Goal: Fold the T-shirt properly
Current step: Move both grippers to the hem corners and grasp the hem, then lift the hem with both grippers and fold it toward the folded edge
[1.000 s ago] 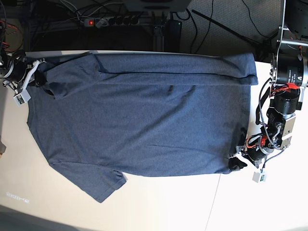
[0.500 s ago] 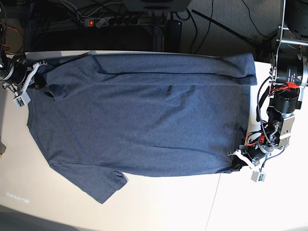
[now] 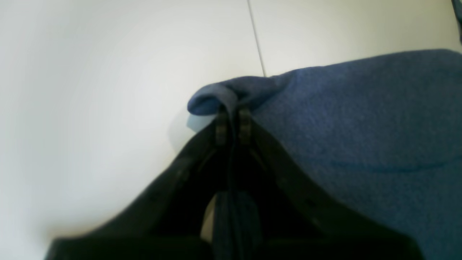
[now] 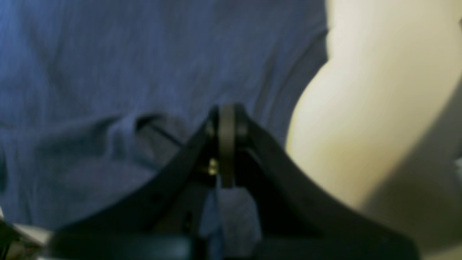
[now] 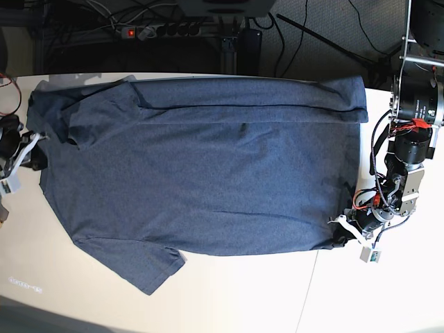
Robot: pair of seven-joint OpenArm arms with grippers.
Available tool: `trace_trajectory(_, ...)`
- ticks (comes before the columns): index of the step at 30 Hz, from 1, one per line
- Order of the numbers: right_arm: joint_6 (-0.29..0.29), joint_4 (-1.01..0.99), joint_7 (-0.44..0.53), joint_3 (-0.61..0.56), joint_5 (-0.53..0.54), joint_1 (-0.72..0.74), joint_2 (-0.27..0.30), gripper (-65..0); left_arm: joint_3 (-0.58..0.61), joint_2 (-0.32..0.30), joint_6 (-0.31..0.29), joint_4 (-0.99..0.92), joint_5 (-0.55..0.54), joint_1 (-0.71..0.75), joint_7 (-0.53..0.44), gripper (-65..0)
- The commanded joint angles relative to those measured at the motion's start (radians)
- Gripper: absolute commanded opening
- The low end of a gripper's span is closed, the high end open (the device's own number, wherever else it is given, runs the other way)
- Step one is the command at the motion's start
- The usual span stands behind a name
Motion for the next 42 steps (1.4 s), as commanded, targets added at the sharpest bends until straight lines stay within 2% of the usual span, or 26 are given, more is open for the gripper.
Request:
trace_trajectory(1,0.034,0.003,0.025,0.014,0.005,0.050,0.023,-65.0,0.030,-0.005,0.008,0.009,0.018,-0.026,0.014,-65.0)
trace_trajectory(6,0.034,-0.130,0.034,0.014,-0.044,0.248,-0.023,-65.0,0.180,-0.006,0.011,0.011,0.014,-0.027,0.010,-65.0)
trace_trajectory(9,0.034,-0.300,0.059,0.014,-0.071,0.387,-0.060,-65.0,0.198,-0.006,0.011,0.012,0.013,-0.027,0.010,-65.0)
trace_trajectory(13,0.035,-0.534,0.146,0.014,-0.126,0.545,-0.111,-65.0,0.199,-0.006,0.011,0.013,0.013,-0.030,0.010,-65.0)
trace_trajectory(14,0.035,-0.584,0.172,0.014,-0.140,0.577,-0.122,-60.4,0.199,-0.006,0.011,0.013,0.014,-0.029,0.010,-65.0)
trace_trajectory(16,0.041,-0.673,0.229,0.014,-0.195,0.634,-0.146,-40.4,0.199,-0.006,0.011,0.013,0.014,-0.029,0.011,-65.0)
trace_trajectory(17,0.042,-0.712,0.254,0.013,-0.224,0.659,-0.158,-35.3,0.199,-0.006,0.011,0.013,0.014,-0.029,0.011,-65.0)
trace_trajectory(18,0.041,-0.752,0.275,0.013,-0.251,0.683,-0.170,-33.8,0.199,-0.007,0.011,0.013,0.014,-0.029,0.011,-65.0)
trace_trajectory(23,0.022,-0.963,0.318,0.013,-0.353,0.798,-0.239,-33.8,0.199,-0.014,0.011,0.013,0.014,-0.029,0.012,-65.0)
trace_trajectory(28,0.018,-1.104,0.325,0.013,-0.356,0.847,-0.290,-33.8,0.199,-0.014,0.011,0.013,0.014,-0.029,0.015,-65.0)
trace_trajectory(36,0.019,-1.117,0.328,0.013,-0.363,0.846,-0.336,-34.0,0.199,-0.027,0.011,0.013,0.014,-0.029,0.019,-65.0)
trace_trajectory(42,0.019,-1.117,0.357,0.013,-0.443,0.846,-0.383,-34.0,0.199,-0.027,0.011,0.013,0.014,-0.029,0.026,-65.0)
